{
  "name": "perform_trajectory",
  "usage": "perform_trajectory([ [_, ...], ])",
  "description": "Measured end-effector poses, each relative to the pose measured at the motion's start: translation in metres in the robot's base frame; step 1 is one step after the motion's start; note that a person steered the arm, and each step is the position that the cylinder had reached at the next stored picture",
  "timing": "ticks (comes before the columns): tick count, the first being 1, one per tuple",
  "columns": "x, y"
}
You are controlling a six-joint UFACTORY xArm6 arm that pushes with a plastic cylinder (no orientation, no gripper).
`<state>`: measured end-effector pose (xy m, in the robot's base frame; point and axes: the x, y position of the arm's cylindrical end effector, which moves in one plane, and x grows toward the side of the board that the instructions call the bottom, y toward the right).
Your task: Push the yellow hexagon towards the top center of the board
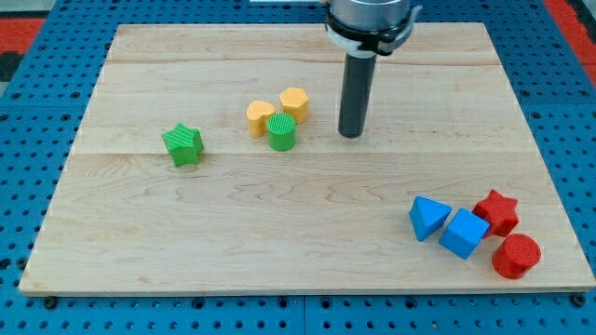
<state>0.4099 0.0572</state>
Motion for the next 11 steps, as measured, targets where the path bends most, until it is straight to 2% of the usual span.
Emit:
perform_trajectory([
  [4,-0.006,-0.094],
  [6,0.022,-0.091],
  [7,-0.039,-0.052],
  [8,-0.071,-0.015],
  [9,-0.12,0.035],
  [10,-0.062,0.071],
  [11,-0.046,0.022],
])
